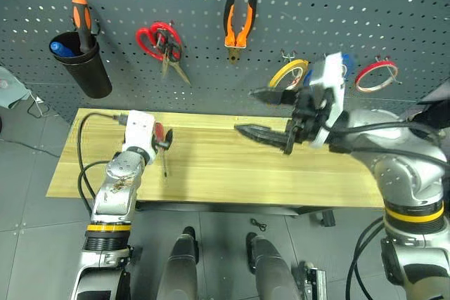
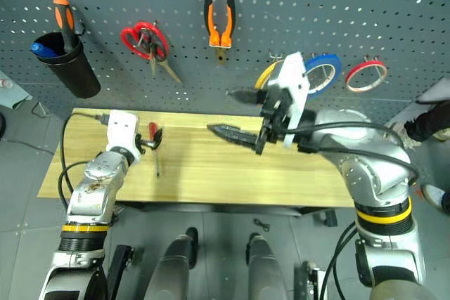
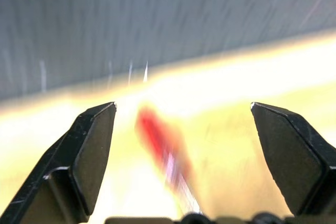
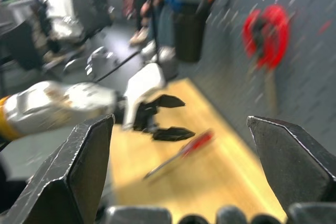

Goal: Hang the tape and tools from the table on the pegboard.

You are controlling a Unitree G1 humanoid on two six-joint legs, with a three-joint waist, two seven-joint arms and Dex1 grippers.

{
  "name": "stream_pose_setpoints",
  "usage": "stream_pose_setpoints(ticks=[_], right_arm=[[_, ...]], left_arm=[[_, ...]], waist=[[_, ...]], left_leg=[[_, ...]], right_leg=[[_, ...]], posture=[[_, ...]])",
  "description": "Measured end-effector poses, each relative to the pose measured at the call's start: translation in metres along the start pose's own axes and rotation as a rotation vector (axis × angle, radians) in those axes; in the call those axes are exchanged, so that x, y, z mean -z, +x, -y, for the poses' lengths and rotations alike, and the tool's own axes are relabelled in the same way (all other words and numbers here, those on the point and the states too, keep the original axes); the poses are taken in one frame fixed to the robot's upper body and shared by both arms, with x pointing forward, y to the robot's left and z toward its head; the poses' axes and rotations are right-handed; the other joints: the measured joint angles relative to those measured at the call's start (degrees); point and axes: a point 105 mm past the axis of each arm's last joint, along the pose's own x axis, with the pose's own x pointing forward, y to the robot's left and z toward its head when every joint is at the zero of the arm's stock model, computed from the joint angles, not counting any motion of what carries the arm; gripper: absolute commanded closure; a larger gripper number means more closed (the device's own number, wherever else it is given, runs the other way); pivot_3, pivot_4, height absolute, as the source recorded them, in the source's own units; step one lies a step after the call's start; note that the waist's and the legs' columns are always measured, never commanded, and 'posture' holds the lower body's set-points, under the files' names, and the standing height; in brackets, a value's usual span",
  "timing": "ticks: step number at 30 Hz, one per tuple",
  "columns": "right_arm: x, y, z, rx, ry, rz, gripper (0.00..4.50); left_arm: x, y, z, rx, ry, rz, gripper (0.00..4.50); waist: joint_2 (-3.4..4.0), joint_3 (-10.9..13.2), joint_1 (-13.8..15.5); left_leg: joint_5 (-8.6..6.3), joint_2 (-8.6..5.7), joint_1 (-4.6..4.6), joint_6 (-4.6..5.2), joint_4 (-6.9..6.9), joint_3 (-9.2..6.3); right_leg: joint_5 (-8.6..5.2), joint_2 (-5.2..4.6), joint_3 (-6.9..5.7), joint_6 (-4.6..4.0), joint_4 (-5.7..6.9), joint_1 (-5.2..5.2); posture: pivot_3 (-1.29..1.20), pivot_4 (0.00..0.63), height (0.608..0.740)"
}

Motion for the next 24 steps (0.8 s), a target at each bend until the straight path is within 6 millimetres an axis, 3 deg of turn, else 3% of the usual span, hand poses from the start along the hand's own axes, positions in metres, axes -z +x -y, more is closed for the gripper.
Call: stream_pose_setpoints(ticks=[2,7,11,21,24], right_arm=[[-0.002,0.007,-0.001,-0.016,-0.016,-0.005,0.0],[0.003,0.017,-0.003,-0.072,-0.02,-0.042,0.0],[0.013,0.018,-0.003,-0.112,-0.017,-0.094,0.0],[0.023,0.012,0.012,-0.073,-0.036,-0.148,0.0],[0.03,0.009,0.016,-0.063,-0.027,-0.169,0.0]], left_arm=[[0.003,0.01,-0.001,0.001,-0.045,-0.068,0.08],[-0.016,0.034,0.0,0.02,-0.1,-0.118,0.08],[-0.005,0.048,0.003,0.016,-0.109,-0.207,0.08],[0.021,0.058,0.001,-0.04,-0.096,-0.312,0.08],[0.023,0.06,0.001,-0.053,-0.122,-0.322,0.92]], waist=[[0.0,0.0,0.0],[-0.01,0.0,0.1],[-0.02,0.0,0.0],[-0.03,0.1,-0.2],[-0.03,0.1,-0.2]], left_leg=[[0.15,0.01,0.01,0.03,-0.03,-0.02],[0.23,-0.02,0.0,0.0,-0.03,-0.03],[0.23,-0.01,-0.04,0.0,-0.13,-0.03],[0.23,-0.01,-0.07,0.0,-0.16,-0.03],[0.23,-0.01,-0.07,-0.01,-0.16,-0.03]], right_leg=[[-0.06,0.02,-0.03,0.23,0.04,-0.02],[0.0,-0.01,-0.03,0.31,-0.03,0.04],[0.01,-0.01,-0.04,0.29,-0.05,-0.03],[-0.01,0.0,-0.03,0.31,-0.02,-0.1],[-0.01,0.0,-0.03,0.31,-0.02,-0.1]], posture=[[0.02,0.306,0.74],[0.01,0.322,0.74],[0.0,0.339,0.74],[-0.01,0.368,0.74],[-0.01,0.372,0.74]])
